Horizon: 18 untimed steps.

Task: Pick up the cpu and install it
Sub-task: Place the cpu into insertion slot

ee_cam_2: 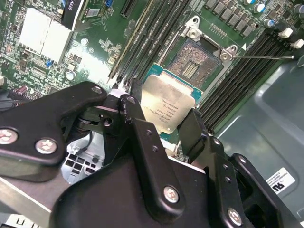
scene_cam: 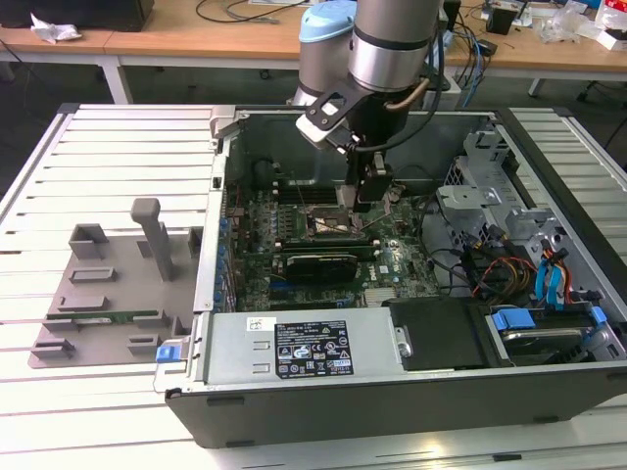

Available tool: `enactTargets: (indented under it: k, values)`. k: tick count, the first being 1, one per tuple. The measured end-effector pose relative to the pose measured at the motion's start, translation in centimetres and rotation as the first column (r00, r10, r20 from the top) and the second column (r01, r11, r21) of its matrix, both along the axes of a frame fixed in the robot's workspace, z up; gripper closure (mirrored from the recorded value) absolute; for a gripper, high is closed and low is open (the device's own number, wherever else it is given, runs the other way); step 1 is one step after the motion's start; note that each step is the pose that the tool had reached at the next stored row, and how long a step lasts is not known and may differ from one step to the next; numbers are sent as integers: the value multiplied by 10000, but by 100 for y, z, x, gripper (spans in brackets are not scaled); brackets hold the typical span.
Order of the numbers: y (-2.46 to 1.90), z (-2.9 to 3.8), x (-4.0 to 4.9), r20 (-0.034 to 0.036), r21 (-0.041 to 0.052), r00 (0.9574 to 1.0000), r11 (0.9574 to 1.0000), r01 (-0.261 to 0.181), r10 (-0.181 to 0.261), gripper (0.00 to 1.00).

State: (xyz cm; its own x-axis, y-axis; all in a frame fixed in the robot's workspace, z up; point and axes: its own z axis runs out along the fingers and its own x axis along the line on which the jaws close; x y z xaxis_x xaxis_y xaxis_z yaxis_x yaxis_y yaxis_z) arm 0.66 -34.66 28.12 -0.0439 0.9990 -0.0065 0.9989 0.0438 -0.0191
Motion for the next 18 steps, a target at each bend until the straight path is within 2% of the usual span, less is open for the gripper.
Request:
enactTargets:
  k: [18]
  values:
    - [0, -170, -6, 0, 1, 10000, 10000, 0, 0, 45]
